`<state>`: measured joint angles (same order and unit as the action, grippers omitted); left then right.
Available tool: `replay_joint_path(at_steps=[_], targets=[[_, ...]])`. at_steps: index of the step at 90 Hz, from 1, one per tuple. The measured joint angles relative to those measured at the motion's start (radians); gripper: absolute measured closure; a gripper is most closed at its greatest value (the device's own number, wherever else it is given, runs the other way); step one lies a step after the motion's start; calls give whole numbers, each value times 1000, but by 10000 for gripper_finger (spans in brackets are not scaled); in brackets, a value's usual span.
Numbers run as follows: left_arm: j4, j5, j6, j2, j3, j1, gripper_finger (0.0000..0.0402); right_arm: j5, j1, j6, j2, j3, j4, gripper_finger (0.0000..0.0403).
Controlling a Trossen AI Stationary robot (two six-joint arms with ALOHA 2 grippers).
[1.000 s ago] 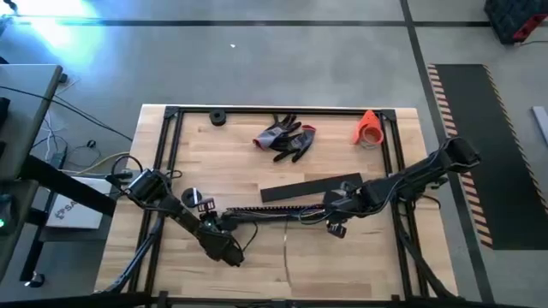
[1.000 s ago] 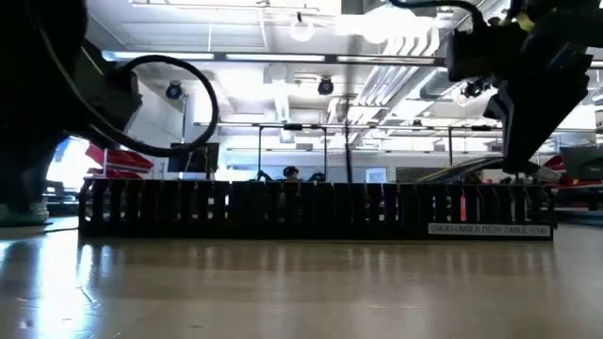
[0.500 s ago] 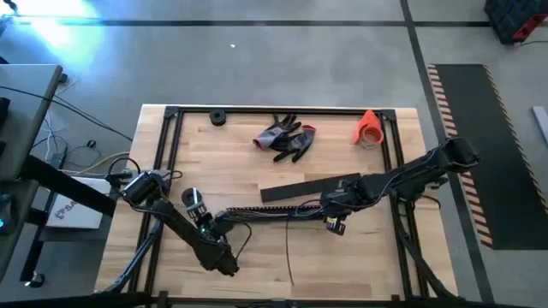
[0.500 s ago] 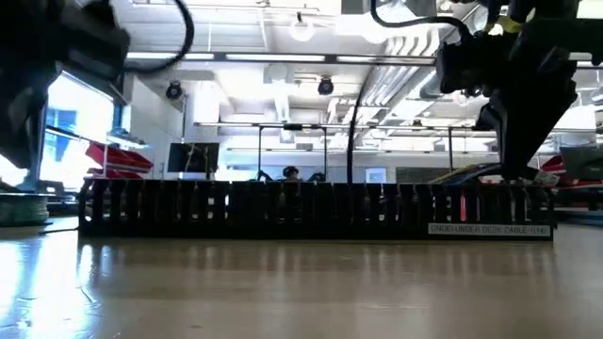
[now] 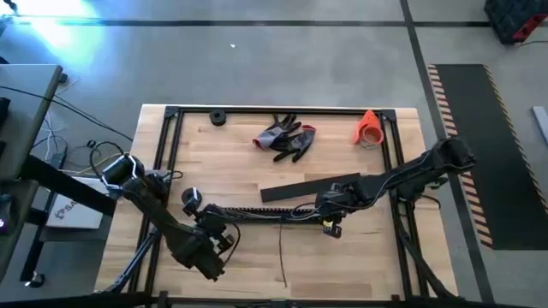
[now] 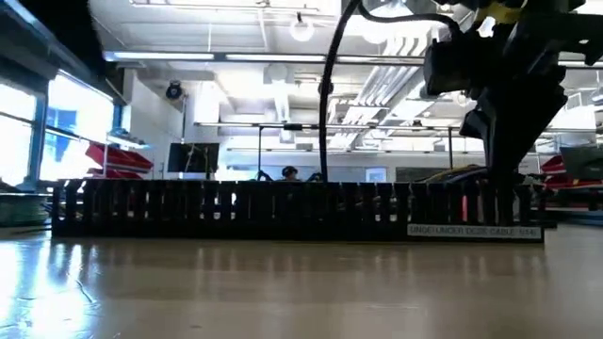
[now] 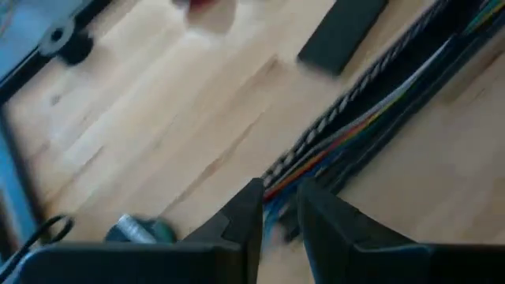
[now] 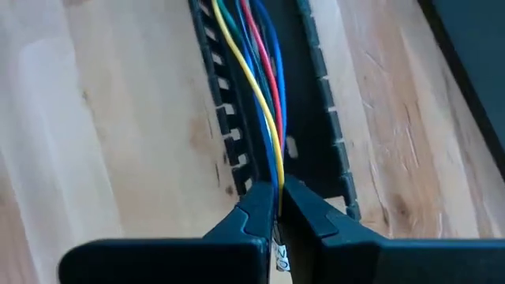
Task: Ziptie cables
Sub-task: Put the black zip tied cables into the black cable duct, then close the black cable duct
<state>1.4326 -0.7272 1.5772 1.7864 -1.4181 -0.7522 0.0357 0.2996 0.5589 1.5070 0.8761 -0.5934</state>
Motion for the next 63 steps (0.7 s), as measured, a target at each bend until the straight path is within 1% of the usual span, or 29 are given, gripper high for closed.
replay_joint_path(at_steps=[5,16,23,32,48,57,63], targets=[[-33,-18,-16,2,1,7,337,0,-1,-14,0,0,3,403],[-100,-22,-72,1,1,26,337,-18,-5,-36,4,0,7,401],[-143,-22,-114,1,1,35,337,-40,-6,-42,7,0,8,389],[-167,-23,-149,1,1,45,337,-62,-6,-57,6,0,29,353],[-182,-22,-158,4,1,53,337,-48,-5,-111,-3,0,68,269],[-201,-21,-158,4,1,53,337,-48,3,-136,-55,0,61,230],[-218,-20,-155,4,1,53,337,-91,25,-149,-112,0,42,214]])
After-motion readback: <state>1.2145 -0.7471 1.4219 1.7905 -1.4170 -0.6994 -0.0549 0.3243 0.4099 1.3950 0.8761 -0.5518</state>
